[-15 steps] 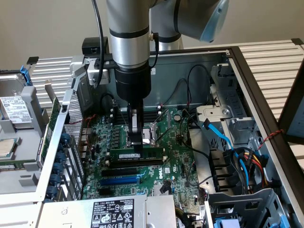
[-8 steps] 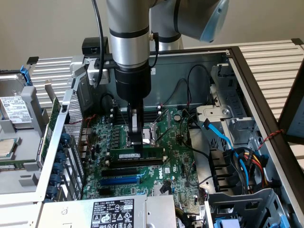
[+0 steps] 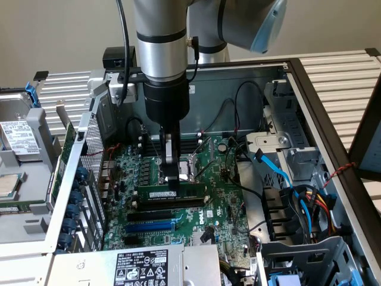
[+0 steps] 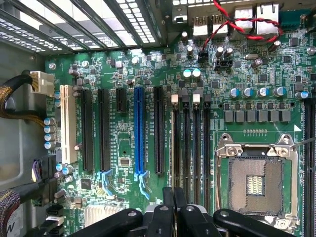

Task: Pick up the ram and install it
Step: 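Insert the ram into the slot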

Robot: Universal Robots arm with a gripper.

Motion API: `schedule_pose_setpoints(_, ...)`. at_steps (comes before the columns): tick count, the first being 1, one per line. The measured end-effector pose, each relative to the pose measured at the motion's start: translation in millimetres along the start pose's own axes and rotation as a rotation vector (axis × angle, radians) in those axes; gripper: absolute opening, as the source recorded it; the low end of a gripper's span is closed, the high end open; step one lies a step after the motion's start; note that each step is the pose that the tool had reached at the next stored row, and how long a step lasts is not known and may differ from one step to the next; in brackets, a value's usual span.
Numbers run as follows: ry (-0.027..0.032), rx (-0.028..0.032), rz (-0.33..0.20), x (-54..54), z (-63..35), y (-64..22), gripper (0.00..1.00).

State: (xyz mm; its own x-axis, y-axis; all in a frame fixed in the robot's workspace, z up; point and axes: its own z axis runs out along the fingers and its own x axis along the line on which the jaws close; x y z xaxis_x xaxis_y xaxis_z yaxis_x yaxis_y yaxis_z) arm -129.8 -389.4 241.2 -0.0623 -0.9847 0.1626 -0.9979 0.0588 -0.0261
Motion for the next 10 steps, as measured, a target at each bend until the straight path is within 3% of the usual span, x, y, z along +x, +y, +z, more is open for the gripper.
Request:
schedule_pose_setpoints(2,0.0047,0.0103,0.002,-0.2,0.0,0.5,0.12)
schedule_pose_setpoints(10,0.0049,0.0106,0.002,-0.8,0.6,0.6,0.12)
